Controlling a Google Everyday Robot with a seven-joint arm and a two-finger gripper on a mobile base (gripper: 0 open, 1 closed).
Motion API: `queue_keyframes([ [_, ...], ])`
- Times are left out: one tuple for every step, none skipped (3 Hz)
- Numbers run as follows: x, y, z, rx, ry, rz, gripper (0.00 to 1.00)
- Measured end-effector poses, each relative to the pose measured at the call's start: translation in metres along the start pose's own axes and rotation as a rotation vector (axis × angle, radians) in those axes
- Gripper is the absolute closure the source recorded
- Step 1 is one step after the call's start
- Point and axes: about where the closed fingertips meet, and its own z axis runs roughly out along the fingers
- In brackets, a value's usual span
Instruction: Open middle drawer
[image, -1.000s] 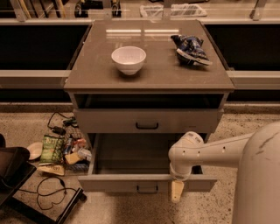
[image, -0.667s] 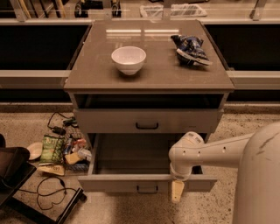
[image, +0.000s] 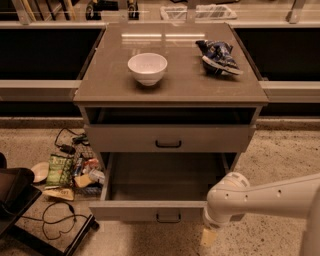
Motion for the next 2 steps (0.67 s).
queue_keyframes([
  [0.0086,0.0171,0.0004,-0.024,-0.004,0.039,0.50],
  [0.0085,0.0171,-0.0009,-0.024,-0.004,0.039,0.73],
])
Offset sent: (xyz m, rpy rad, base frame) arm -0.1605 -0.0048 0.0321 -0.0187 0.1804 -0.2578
